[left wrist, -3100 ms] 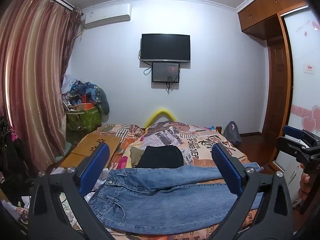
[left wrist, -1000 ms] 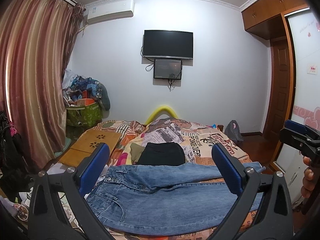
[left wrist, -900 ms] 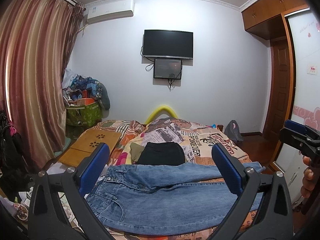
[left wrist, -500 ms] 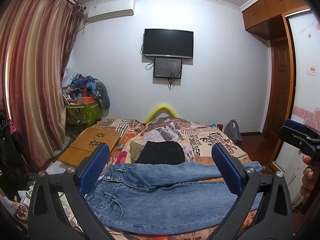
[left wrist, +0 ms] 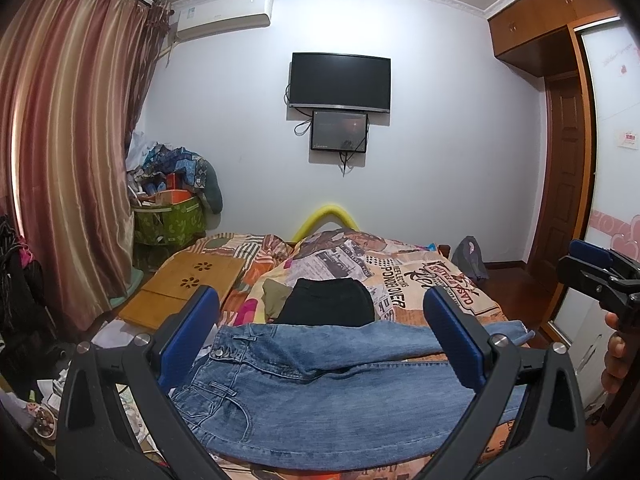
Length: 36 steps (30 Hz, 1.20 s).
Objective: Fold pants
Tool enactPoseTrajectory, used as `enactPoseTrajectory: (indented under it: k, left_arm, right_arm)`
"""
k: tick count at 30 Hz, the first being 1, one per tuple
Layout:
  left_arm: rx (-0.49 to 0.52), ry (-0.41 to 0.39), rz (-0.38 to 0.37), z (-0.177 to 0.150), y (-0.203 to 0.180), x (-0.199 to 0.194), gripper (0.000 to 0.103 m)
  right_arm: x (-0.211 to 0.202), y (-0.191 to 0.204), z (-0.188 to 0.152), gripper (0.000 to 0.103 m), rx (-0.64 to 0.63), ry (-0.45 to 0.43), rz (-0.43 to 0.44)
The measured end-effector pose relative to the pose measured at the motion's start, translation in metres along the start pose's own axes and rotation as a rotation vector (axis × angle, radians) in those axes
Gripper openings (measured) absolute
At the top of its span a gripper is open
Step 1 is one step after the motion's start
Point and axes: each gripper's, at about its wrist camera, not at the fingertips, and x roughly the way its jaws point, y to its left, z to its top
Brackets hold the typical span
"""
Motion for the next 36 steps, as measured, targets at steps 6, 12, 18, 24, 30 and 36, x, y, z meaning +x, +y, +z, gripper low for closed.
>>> enactPoseTrajectory:
  k: [6,12,18,24,30,36]
  left_arm:
    - [0.028,0.034,0.007,-0.005,0.005,0.033,0.103]
    - [0.029,0.089,0.042,-0.011,0.024,0.084,0.103]
    - [-0.009,0.170,0.109,-0.010,0.066,0.146,0.103]
    - [-0.019,0.249,0.179,-0.019,0.110,0.219,0.103]
    - [-0.063,0.394,0.190,-0.040,0.155,0.301,0.103]
    - [-0.105,0.542,0.262,-0.068,0.189,0.379,0.099]
  right_arm:
    - [0.017,-0.012,-0.004,0.103,0.004,0.035,-0.018]
    - [0.039,-0.038,-0.013,0.103,0.024,0.081,-0.040]
    - [0.071,-0.077,-0.021,0.103,0.035,0.153,-0.107]
    - [0.111,-0.128,-0.031,0.102,0.058,0.248,-0.197]
    - [0.155,-0.164,-0.045,0.102,0.056,0.342,-0.227]
    - [0.199,-0.185,-0.068,0.102,0.054,0.461,-0.209]
